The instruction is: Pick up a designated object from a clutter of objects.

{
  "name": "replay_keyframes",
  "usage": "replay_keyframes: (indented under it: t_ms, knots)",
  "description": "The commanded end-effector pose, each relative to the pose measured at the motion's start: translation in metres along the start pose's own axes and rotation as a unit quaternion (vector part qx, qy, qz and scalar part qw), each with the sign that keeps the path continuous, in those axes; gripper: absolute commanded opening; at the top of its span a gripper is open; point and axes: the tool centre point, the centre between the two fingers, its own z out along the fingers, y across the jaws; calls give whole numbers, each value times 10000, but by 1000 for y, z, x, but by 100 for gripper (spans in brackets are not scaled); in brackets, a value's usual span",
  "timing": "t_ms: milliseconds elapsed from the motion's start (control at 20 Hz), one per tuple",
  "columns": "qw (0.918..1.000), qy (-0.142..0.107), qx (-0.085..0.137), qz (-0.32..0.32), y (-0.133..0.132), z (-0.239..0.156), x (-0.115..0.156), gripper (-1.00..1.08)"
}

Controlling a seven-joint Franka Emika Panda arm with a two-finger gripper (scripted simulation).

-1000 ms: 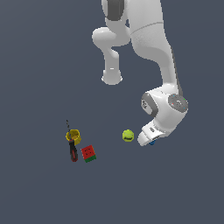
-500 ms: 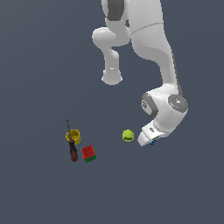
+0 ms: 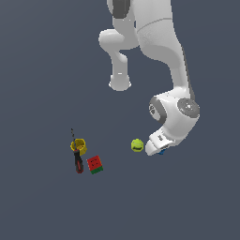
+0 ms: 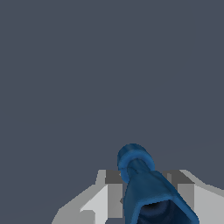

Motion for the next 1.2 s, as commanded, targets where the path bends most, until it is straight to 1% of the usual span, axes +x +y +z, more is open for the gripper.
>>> replay_keyframes:
  t_ms: [0,300,1150]
  knots:
    - [10000,7,-2,6,12,-12,-2,-100]
    - [10000,9,-1,4,53,-58,-11,-100]
    - [10000,13,10,-1,201,-219,-38,-100]
